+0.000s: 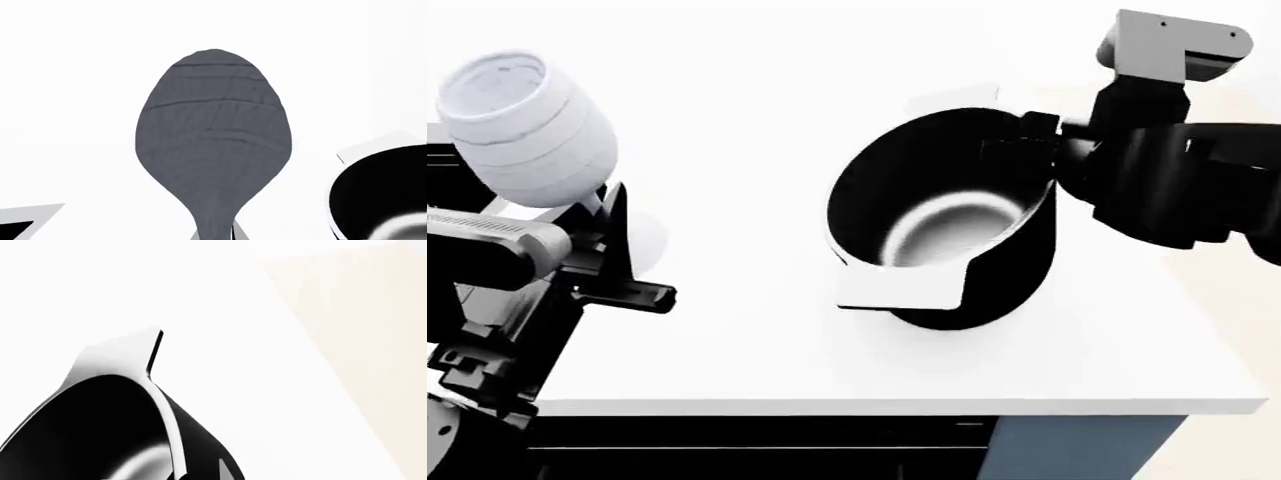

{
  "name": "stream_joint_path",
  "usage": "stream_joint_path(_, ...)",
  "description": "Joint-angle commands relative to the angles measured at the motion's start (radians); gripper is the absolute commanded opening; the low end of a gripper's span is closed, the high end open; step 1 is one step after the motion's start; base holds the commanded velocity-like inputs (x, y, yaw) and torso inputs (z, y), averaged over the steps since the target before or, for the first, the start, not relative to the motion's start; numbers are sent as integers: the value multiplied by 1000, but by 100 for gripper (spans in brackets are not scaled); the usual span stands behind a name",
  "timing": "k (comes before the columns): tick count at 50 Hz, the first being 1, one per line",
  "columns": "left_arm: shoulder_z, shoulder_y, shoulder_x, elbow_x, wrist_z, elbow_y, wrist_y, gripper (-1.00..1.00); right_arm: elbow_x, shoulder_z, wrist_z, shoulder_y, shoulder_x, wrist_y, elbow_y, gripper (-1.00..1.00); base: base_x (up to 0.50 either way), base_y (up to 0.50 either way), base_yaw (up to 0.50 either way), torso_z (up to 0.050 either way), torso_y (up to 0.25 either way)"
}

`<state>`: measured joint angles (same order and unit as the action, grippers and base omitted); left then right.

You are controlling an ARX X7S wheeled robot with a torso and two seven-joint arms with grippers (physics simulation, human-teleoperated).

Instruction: Pick the wine glass and pot and place them in the sink. Then turn on the water.

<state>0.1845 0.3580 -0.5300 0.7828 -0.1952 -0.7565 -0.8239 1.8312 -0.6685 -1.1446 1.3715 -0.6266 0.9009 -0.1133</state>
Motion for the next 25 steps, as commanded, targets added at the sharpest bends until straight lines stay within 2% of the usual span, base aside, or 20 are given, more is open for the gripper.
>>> stream_joint_path(1, 73, 152, -47, 130, -112, -74, -131, -100, 50, 126, -86, 28, -80, -39, 220, -100, 0, 0, 0, 0, 11)
stream_joint_path(25, 80, 399, -117, 301, -251, -81, -289, -100, 169, 216, -156, 60, -164, -75, 408, -100, 0, 0, 0, 1, 6)
